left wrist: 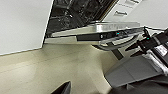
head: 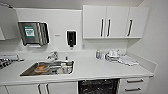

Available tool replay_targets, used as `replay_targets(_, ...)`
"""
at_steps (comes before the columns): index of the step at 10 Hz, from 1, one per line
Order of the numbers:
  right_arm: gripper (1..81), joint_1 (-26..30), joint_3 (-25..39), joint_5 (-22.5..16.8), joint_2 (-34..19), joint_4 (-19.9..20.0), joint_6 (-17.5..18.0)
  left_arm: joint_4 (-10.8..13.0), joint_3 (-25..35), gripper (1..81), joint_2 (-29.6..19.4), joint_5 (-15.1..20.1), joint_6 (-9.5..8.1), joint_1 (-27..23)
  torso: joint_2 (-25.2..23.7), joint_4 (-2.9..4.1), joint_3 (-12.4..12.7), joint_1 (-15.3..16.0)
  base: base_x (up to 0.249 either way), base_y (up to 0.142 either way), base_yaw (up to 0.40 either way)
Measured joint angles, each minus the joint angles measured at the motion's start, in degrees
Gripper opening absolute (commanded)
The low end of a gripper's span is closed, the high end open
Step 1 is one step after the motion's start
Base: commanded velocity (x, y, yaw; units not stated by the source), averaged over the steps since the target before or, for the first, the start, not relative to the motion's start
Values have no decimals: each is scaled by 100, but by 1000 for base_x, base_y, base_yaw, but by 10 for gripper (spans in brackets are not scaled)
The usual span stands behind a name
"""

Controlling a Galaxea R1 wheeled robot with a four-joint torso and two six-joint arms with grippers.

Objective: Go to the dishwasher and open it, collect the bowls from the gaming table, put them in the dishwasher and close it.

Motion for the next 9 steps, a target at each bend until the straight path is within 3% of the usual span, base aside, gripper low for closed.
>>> replay_targets(6, 811, -396, -673, 249, 265, -290, -30, 0, -46, 811, 73, 11, 2, 66, -2, 0, 0, -5, -37, 0, 0)
replay_targets(9, 811, -482, -667, 530, 163, -329, -550, 2, -284, 811, 352, -4, 0, 201, -2, 0, 0, -2, 0, 0, 0)
